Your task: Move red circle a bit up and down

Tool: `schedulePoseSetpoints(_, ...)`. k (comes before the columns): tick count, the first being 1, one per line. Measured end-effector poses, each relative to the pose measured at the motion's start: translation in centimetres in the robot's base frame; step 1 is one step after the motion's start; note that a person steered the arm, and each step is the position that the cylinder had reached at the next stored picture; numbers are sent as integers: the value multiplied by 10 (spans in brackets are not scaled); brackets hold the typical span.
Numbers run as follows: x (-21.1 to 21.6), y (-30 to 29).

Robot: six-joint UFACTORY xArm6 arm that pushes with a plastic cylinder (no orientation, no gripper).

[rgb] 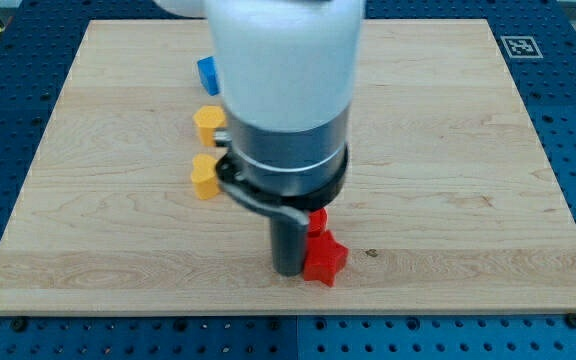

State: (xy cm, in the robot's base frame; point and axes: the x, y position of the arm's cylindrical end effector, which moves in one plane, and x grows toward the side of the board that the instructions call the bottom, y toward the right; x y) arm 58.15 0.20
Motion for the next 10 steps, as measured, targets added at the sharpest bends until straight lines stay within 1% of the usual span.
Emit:
schedulePoseSetpoints(1, -14, 15)
schedulePoseSetpoints(2, -22, 15)
schedulePoseSetpoints(5, -76, 18)
schedulePoseSetpoints(6, -87, 22)
schedulePoseSetpoints(7, -85, 22)
schedulePoseSetpoints(8, -73, 50)
schedulePoseSetpoints(9, -75, 76)
schedulePoseSetpoints(10, -93, 79)
